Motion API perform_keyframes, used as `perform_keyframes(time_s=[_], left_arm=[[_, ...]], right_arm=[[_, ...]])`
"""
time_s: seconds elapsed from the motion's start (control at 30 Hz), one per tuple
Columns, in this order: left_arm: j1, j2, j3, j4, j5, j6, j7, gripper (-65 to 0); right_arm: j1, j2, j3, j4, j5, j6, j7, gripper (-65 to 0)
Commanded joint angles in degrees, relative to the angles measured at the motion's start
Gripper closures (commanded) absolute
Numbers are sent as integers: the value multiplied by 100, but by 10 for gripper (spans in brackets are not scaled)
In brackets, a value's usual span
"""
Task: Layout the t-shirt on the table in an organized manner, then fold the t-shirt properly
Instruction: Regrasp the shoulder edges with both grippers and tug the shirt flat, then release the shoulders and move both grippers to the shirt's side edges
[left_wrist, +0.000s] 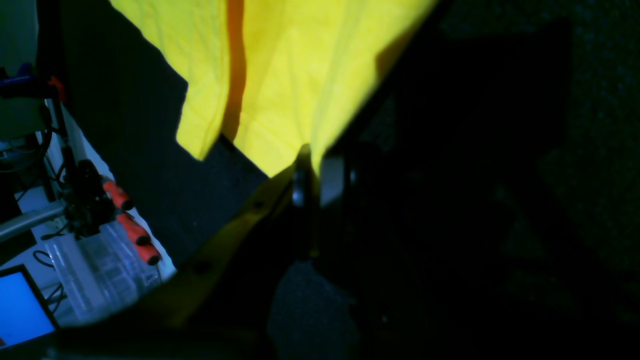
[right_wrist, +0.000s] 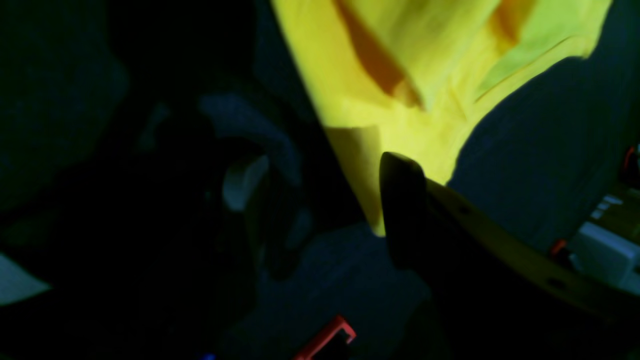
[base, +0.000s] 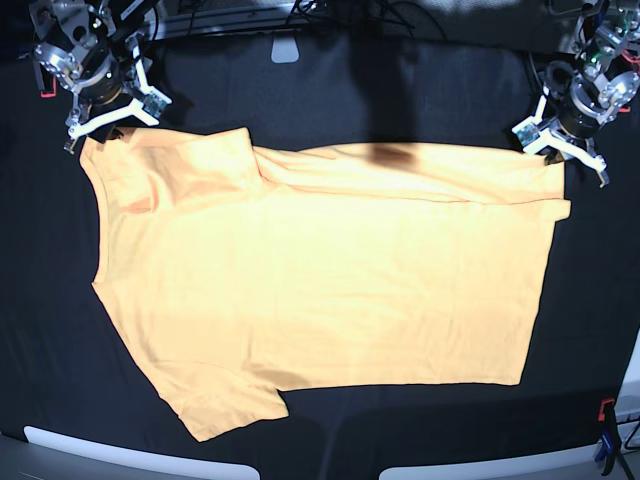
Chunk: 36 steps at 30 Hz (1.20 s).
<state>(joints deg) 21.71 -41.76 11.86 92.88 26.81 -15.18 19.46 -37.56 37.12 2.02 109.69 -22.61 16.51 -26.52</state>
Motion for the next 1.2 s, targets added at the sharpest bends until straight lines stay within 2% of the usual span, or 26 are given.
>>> perform_keyframes(time_s=[0.0,0.17,0.37,0.43,0.6,0.67,0.8,0.9,1.03,1.1,1.17], left_arm=[[2,-96,-39,37,-4,20,63,0],[2,-96,-39,37,-4,17,63,0],[2,-96,-39,37,-7,20,63,0],[4,-96,-39,37,-7,20,63,0],[4,-98,-39,37,-328,20,57,0],[7,-101,-39,37,-459,22,92,0],[26,-170,-42,90,-671,24,498,0],[229,-470,-48,280,-1051,24,564,0],[721,-916,-52,610,-1237,24,678,0],[984,-1064,-55,708,-1237,26,756,0],[1211,-1134,-55,765,-1235,92,800,0]], right_arm=[[79,83,59,-26,-170,-63,79,-340],[343,81,59,-264,-232,-96,278,-335],[538,87,59,-459,-232,-92,354,-260],[535,98,59,-507,-232,-92,361,-203],[535,96,59,-509,-232,-98,354,0],[531,96,59,-507,-225,-162,310,0],[380,219,59,-459,17,-341,-175,0],[7,492,66,-339,31,-400,-372,0],[-610,807,66,-155,31,-868,-501,0],[-876,861,70,-81,28,-1040,-529,0],[-1108,855,107,-33,28,-1060,-586,0]])
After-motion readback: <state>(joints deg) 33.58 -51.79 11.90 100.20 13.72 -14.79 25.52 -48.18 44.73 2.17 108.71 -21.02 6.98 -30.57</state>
